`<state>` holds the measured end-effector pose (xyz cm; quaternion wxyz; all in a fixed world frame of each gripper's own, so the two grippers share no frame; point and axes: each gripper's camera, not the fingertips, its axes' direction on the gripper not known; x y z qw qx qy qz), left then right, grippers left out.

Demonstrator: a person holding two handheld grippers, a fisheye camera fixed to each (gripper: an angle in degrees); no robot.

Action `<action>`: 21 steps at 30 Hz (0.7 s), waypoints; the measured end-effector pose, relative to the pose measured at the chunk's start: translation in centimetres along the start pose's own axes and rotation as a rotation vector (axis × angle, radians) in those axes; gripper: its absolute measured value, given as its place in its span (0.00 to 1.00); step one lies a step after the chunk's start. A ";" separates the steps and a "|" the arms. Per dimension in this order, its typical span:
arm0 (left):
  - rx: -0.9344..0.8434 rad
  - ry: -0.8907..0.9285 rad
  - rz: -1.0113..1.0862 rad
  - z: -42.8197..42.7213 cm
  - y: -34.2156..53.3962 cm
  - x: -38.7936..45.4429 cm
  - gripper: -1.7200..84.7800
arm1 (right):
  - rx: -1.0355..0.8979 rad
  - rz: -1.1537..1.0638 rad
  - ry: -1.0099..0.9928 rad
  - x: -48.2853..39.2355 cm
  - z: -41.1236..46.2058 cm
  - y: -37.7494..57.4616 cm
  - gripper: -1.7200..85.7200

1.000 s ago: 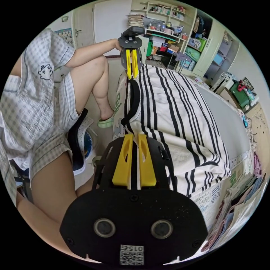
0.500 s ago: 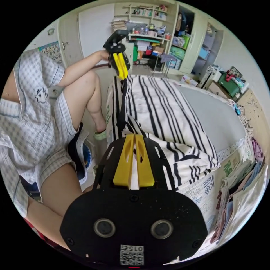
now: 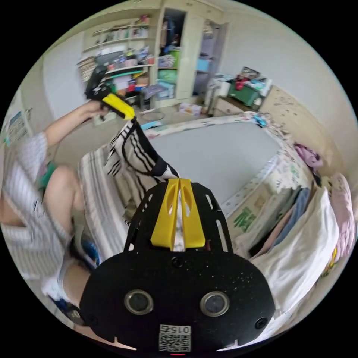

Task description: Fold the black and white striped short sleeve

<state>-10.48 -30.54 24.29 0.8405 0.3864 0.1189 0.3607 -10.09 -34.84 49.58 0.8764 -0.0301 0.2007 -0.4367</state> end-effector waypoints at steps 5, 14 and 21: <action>0.294 -0.320 -0.519 3.0 -5.7 -7.8 0.04 | 0.249 0.536 0.139 10.8 2.7 -10.3 0.05; 0.055 -0.002 -0.247 10.2 0.3 0.7 0.09 | -0.004 0.120 -0.028 1.1 14.0 0.8 0.13; -0.286 -0.126 0.006 17.7 -0.6 4.7 0.11 | -0.278 -0.039 0.078 -2.0 22.8 0.4 0.14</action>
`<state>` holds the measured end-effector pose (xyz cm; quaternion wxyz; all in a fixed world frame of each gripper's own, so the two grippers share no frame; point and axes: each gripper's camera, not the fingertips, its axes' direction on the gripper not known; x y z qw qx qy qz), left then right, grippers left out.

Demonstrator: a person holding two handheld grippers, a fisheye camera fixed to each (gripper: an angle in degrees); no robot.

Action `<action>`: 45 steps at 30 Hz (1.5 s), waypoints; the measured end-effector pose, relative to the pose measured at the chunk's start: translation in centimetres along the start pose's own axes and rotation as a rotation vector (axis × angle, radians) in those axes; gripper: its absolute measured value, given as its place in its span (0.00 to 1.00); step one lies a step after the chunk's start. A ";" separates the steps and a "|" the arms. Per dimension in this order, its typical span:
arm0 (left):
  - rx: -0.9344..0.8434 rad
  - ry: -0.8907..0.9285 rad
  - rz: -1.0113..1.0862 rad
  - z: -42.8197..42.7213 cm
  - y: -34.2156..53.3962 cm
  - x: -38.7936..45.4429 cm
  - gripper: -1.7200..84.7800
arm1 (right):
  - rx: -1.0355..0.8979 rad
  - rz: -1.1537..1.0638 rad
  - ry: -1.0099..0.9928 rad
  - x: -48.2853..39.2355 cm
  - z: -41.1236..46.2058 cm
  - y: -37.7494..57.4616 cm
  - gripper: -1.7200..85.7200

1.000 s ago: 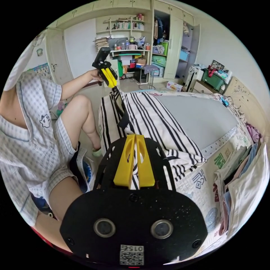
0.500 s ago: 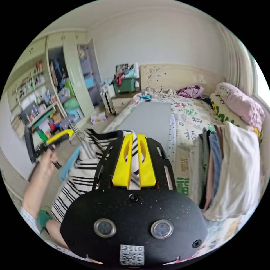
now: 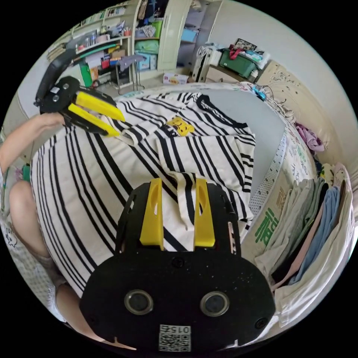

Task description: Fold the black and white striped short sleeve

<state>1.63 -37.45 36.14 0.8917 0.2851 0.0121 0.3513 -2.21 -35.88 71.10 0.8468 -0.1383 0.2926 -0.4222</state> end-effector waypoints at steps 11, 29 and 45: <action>0.075 -0.391 -0.791 -3.9 9.2 -19.8 0.09 | -0.044 0.686 0.605 23.2 -5.8 8.1 0.10; 0.089 0.060 -0.588 4.8 -4.6 -21.2 0.01 | 0.058 0.489 0.154 18.6 4.7 -7.8 0.01; 0.144 -0.157 -0.570 2.2 -3.8 -22.9 0.01 | 0.071 0.531 0.341 19.7 0.3 -6.5 0.01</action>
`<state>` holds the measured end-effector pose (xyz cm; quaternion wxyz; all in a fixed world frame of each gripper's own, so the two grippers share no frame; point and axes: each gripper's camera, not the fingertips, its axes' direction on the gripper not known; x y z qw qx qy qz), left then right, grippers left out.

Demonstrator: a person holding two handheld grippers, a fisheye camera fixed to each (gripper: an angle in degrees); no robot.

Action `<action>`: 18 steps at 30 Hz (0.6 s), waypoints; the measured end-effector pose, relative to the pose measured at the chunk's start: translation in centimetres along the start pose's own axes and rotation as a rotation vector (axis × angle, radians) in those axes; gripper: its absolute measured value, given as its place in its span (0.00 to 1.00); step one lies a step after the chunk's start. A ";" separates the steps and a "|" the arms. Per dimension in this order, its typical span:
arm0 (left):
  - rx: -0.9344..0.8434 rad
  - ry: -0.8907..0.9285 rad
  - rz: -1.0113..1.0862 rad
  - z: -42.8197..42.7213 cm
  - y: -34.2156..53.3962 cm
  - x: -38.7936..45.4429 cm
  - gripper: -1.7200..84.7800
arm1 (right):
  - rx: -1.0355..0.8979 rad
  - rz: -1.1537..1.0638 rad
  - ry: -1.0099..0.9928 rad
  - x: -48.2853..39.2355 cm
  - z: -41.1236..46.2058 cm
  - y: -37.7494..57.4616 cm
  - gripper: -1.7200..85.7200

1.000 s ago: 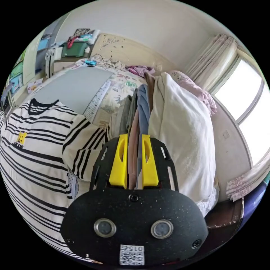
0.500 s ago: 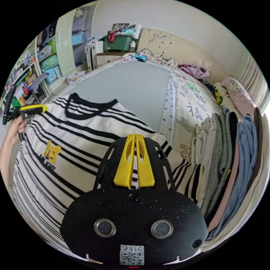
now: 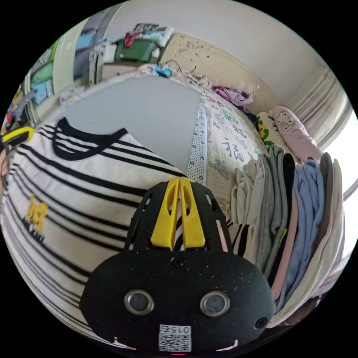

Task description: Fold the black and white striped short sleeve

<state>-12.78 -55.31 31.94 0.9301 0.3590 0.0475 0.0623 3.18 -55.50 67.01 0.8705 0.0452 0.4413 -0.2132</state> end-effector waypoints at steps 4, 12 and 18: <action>0.147 0.139 0.010 -11.5 7.7 -3.4 0.01 | 0.201 0.034 -0.263 6.2 -13.6 10.9 0.02; 0.391 0.305 -0.190 -31.7 29.9 -7.7 0.02 | 0.389 0.080 -0.442 11.7 -36.0 34.6 0.05; 0.309 0.211 -0.301 -38.2 41.2 -11.4 0.07 | 0.307 0.211 -0.491 14.7 -38.0 47.0 0.10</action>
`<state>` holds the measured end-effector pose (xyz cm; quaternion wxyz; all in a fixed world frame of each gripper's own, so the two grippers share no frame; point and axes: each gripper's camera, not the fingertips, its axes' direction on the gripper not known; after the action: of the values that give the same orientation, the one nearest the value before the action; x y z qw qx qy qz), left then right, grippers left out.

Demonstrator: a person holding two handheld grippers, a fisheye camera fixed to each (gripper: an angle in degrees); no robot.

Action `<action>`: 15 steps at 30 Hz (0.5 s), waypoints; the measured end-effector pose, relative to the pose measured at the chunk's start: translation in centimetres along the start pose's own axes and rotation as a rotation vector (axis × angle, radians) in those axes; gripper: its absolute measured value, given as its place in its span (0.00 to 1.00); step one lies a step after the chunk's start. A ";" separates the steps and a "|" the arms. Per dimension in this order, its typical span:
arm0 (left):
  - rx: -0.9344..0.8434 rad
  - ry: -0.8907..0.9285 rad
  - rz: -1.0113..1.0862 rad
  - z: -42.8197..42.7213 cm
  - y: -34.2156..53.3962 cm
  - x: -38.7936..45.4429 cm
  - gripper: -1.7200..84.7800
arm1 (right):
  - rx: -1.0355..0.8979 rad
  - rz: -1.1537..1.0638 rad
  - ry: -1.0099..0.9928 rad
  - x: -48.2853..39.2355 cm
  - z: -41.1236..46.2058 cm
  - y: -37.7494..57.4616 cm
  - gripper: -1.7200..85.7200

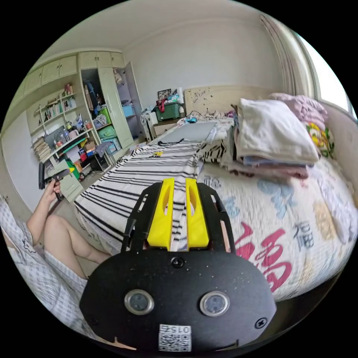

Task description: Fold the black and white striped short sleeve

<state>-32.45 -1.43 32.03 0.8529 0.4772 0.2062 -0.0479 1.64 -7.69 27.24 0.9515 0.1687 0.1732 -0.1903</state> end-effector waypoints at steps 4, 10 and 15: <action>-0.072 0.058 -0.174 -0.5 5.2 -4.8 0.10 | -0.105 0.108 0.047 4.0 -0.4 2.0 0.13; -0.237 0.139 -0.206 0.6 5.9 -7.9 0.13 | -0.218 0.185 -0.183 6.5 0.1 2.9 0.14; -0.322 0.164 -0.211 1.8 6.1 -8.8 0.13 | -0.388 0.129 -0.178 4.8 3.2 2.2 0.15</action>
<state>-38.18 -0.61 41.18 0.8888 0.3130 0.3285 -0.0644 7.55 -8.44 28.74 0.9879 -0.0243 0.1108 -0.1061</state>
